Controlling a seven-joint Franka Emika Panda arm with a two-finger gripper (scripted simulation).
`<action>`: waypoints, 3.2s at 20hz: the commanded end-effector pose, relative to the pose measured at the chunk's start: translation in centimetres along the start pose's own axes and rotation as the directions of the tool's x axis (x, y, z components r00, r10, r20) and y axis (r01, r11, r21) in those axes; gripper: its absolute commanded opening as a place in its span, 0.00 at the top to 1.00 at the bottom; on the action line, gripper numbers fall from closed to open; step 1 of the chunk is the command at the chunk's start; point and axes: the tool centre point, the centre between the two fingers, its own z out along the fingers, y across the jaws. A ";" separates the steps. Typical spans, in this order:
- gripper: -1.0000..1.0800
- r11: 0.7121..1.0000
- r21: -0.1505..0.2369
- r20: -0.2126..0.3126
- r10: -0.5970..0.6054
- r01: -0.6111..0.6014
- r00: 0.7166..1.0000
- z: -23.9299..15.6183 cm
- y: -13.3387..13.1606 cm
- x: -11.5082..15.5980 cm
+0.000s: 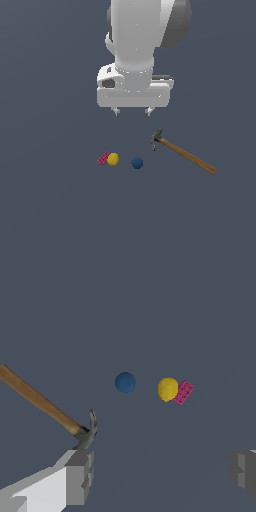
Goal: Pick up a designated object from a clutter of objects.
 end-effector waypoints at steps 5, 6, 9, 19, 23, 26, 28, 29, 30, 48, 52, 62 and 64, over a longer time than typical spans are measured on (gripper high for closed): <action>0.04 1.000 0.009 -0.010 -0.010 0.010 1.000 -0.4 -0.6 0.2; 0.04 1.000 0.014 -0.016 -0.016 0.016 1.000 -0.6 -0.9 0.4; 0.04 0.999 0.026 -0.032 -0.029 0.029 0.999 -1.2 -1.7 0.6; 0.04 0.998 0.026 -0.034 -0.051 0.052 0.998 -0.5 -1.5 1.0; 0.04 0.996 0.021 -0.033 -0.085 0.085 0.996 0.9 -0.9 1.5; 0.04 0.992 0.017 -0.032 -0.121 0.121 0.992 2.2 -0.2 2.0; 0.04 0.989 0.014 -0.032 -0.150 0.150 0.988 3.4 0.3 2.3; 0.04 0.986 0.012 -0.031 -0.166 0.166 0.986 4.0 0.6 2.5; 0.04 0.983 0.010 -0.030 -0.183 0.183 0.983 4.7 0.9 2.6; 0.04 0.856 -0.011 -0.010 -0.517 0.517 0.856 18.7 7.1 3.8; 0.04 0.828 -0.011 -0.007 -0.561 0.561 0.828 20.7 7.9 3.6; 0.04 0.796 -0.011 -0.004 -0.605 0.605 0.796 22.8 8.8 3.3; 0.04 0.798 -0.011 -0.004 -0.602 0.602 0.798 22.8 8.7 3.3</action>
